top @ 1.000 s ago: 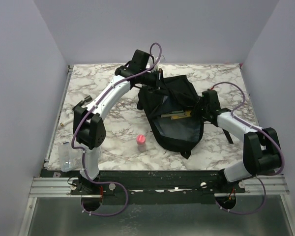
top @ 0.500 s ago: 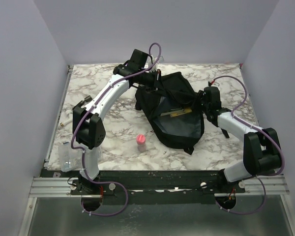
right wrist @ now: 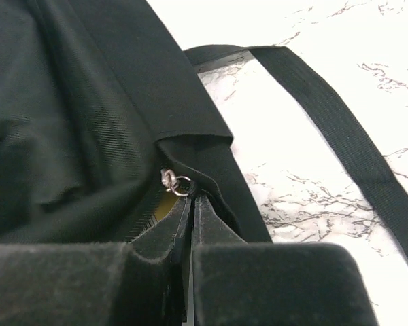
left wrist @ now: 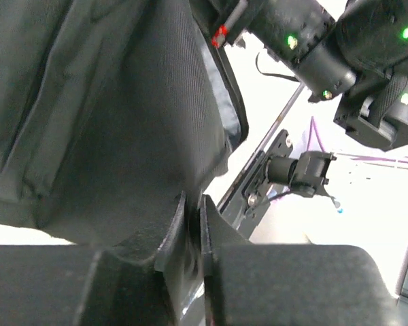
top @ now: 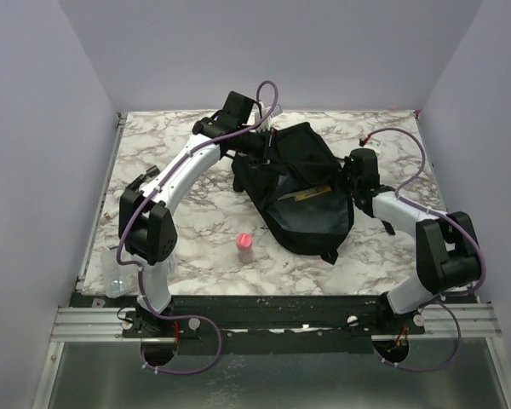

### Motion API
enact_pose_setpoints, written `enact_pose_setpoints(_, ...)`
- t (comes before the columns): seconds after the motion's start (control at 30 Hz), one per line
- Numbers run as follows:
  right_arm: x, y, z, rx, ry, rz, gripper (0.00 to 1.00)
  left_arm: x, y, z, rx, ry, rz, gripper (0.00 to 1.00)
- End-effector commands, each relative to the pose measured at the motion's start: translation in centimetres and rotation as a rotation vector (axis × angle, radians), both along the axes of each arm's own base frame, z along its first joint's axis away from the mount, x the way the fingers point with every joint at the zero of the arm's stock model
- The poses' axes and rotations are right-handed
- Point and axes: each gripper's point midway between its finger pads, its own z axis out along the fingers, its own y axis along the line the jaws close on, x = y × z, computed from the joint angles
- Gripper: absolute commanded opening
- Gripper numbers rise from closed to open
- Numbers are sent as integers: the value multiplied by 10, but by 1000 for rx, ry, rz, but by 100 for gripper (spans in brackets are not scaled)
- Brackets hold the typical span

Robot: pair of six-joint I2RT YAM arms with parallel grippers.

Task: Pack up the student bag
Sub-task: Zip the student bag at the center of the board.

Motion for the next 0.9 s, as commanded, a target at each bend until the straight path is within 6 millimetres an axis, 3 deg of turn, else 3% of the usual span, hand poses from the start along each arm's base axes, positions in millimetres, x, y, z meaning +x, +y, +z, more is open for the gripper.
enact_pose_setpoints(0.0, 16, -12, 5, -63, -18, -43, 1, -21, 12, 17, -9, -51, -21, 23)
enact_pose_setpoints(0.13, 1, -12, 3, -38, 42, -50, 1, -32, 32, 7, 40, -77, 23, 60)
enact_pose_setpoints(0.3, -26, -12, -1, -4, 118, -53, 1, -37, 71, -7, 66, -91, 168, 80)
enact_pose_setpoints(0.4, -39, -16, -4, -15, 181, -63, 1, -35, 87, -19, 7, -51, 277, 84)
enact_pose_setpoints(0.43, -42, -15, -4, -14, 194, -59, 1, -35, 90, -31, 2, -10, 316, 85)
enact_pose_setpoints(0.63, -54, -16, -3, -19, 222, -45, 1, -13, 80, -70, -79, 117, 432, 79)
enact_pose_setpoints(0.87, -64, -13, 13, 6, 206, -23, 1, 23, 73, -118, -33, 205, 550, 74)
